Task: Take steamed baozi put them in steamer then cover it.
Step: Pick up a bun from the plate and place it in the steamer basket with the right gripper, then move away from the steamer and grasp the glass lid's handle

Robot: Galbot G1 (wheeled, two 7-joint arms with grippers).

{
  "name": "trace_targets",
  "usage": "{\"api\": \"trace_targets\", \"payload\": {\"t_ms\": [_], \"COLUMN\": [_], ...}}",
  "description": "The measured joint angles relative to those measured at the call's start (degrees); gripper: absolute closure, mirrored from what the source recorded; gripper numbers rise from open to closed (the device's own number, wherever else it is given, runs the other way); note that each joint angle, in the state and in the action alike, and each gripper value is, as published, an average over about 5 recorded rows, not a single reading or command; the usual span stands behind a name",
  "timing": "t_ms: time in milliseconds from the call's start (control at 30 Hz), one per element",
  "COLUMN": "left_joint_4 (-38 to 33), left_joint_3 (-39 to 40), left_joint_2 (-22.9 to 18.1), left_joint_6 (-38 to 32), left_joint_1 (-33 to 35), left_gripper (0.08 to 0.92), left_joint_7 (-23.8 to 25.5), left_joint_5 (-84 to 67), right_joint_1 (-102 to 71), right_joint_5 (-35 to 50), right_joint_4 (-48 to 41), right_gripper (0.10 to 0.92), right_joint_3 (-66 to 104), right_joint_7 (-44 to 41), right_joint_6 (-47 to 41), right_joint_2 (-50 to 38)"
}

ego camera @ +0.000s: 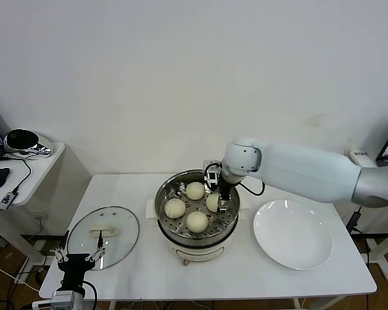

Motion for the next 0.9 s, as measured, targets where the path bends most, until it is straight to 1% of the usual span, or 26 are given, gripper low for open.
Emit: {"api": "trace_targets", "payload": {"t_ms": [267, 367, 467, 567, 700, 800, 900], "left_joint_4": [0.2, 0.3, 0.4, 0.6, 0.8, 0.7, 0.8], "left_joint_3": [0.0, 0.0, 0.2, 0.4, 0.8, 1.1, 1.5], "left_joint_2": [0.3, 0.3, 0.2, 0.0, -0.1, -0.3, -0.5], "left_joint_6": [0.0, -0.1, -0.1, -0.3, -0.7, -1.1, -1.5], "left_joint_1": [-0.1, -0.1, -0.3, -0.4, -0.5, -0.6, -0.6], "left_gripper": [0.177, 0.177, 0.177, 0.177, 0.177, 0.177, 0.177], "left_joint_7": [0.0, 0.0, 0.0, 0.0, 0.0, 0.0, 0.0], "left_joint_5": [-0.2, -0.2, -0.2, -0.2, -0.1, 0.0, 0.4], "right_joint_1": [-0.2, -2.1, -6.2, -13.1, -26.3, -37.7, -49.1], "right_joint_5": [1.9, 3.6, 5.3, 6.2, 5.6, 3.7, 0.9], "right_joint_4": [5.6, 8.8, 12.2, 15.4, 18.3, 19.7, 20.5], "right_gripper": [0.203, 0.203, 0.203, 0.203, 0.203, 0.203, 0.203], "right_joint_3": [3.8, 6.6, 11.3, 17.9, 29.7, 40.4, 51.7], "right_joint_7": [1.4, 4.5, 9.5, 15.5, 22.8, 27.1, 30.3], "right_joint_6": [1.4, 2.8, 5.3, 9.3, 16.2, 21.9, 27.9], "right_joint_2": [-5.9, -9.5, -14.0, -18.4, -22.2, -23.1, -21.8]}}
